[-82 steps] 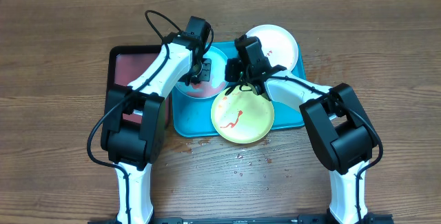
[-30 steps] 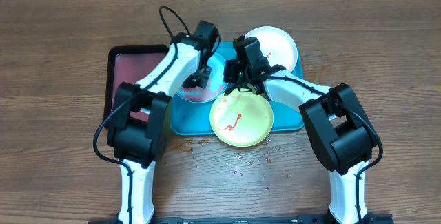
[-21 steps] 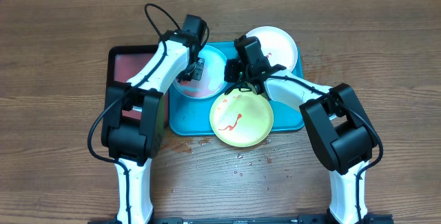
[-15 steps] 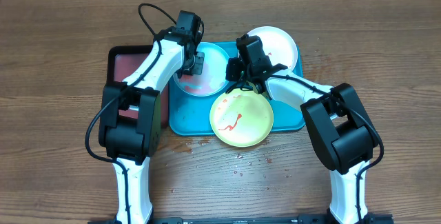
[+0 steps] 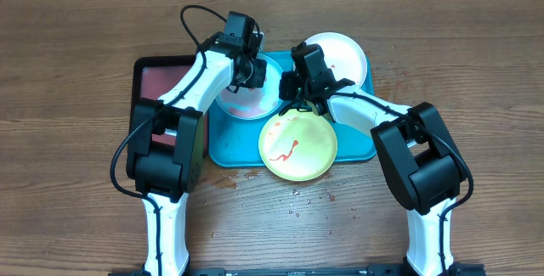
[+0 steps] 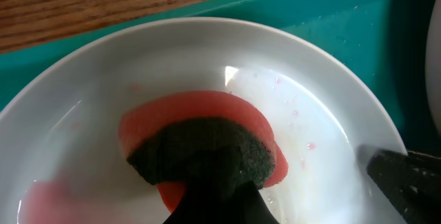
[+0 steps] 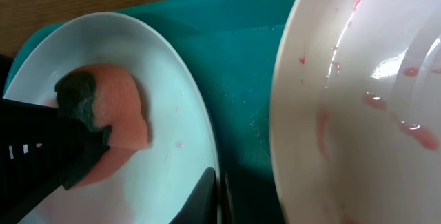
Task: Clean dirty plates on tray and stack at the side
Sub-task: 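Scrub the light blue plate with the sponge while right gripper holds it, then return the sponge to the black tray with the left gripper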
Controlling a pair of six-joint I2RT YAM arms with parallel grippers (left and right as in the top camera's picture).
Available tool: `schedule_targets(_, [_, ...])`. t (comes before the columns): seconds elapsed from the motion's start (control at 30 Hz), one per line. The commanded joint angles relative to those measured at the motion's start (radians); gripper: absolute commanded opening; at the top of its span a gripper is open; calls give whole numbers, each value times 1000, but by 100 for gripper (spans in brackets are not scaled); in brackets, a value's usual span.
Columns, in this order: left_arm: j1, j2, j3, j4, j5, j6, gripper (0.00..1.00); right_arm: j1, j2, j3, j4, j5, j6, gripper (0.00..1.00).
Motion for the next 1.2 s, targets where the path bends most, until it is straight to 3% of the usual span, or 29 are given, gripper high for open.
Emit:
schedule_targets(0.0, [-13, 42, -18, -15, 15, -11, 4, 6, 3, 21, -7, -56, -24, 4])
schedule_targets(0.27, [2, 46, -18, -131, -125, -6, 4, 6, 3, 21, -16, -60, -24, 4])
schedule_targets(0.5, [16, 46, 27, -243, -156, -7, 4, 6, 3, 21, -30, -59, -23, 4])
schedule_targets(0.7, [16, 46, 219, -431, -280, -6, 4, 6, 3, 21, -36, -59, -23, 4])
schedule_targets(1.03, [25, 15, 595, -700, -276, 13, 4, 6, -1, 26, -56, -90, -20, 4])
schedule_targets(1.17, [62, -48, 652, -751, -281, 19, 4, 6, -9, 48, -93, -90, -21, 4])
